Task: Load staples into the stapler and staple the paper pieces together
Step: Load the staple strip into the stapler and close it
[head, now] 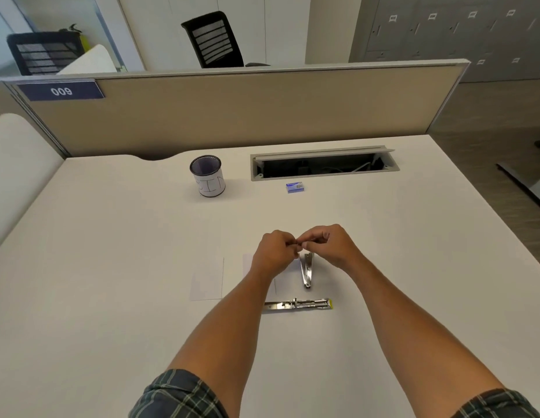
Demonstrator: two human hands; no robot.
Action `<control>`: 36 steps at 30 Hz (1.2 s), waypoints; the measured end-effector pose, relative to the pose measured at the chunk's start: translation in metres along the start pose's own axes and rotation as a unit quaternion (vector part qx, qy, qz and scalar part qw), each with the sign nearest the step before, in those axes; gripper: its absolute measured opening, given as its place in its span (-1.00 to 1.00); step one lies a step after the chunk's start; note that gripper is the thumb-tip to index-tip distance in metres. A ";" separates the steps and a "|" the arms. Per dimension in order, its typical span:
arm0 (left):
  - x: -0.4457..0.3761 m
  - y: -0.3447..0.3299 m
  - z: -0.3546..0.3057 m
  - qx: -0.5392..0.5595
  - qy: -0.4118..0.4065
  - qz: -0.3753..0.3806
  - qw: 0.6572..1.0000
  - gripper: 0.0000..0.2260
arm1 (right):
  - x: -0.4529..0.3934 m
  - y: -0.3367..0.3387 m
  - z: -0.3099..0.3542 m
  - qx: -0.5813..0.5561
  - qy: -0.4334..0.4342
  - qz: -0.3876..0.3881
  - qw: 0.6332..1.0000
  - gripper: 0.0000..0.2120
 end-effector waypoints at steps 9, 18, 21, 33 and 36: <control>0.045 0.002 -0.008 -0.118 -0.071 0.026 0.990 -0.79 | 0.038 -0.008 -0.018 -0.025 -0.013 0.002 1.000 -0.88; 0.111 -0.022 0.011 -0.222 -0.199 0.067 0.952 -0.64 | 0.070 -0.017 -0.032 0.022 0.007 0.022 0.999 -0.82; 0.117 -0.029 0.018 -0.246 -0.205 0.064 0.945 -0.66 | 0.078 -0.023 -0.038 0.053 0.005 0.033 0.998 -0.84; 0.112 -0.035 0.015 -0.259 -0.208 0.057 0.942 -0.89 | 0.087 -0.036 -0.038 0.107 0.033 0.012 0.994 -0.86; 0.111 -0.033 0.014 -0.256 -0.197 0.046 0.945 -0.83 | 0.088 -0.034 -0.035 0.103 0.041 -0.005 0.994 -0.85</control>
Point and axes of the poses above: each hand's wrist, its own x-axis away from the middle knuckle, its own y-axis out of the back of the hand, z = x × y, the point moved 4 cm from there along -x, towards the middle knuckle, and after that the axes turned 10 degrees about -y, right-handed, at the moved point
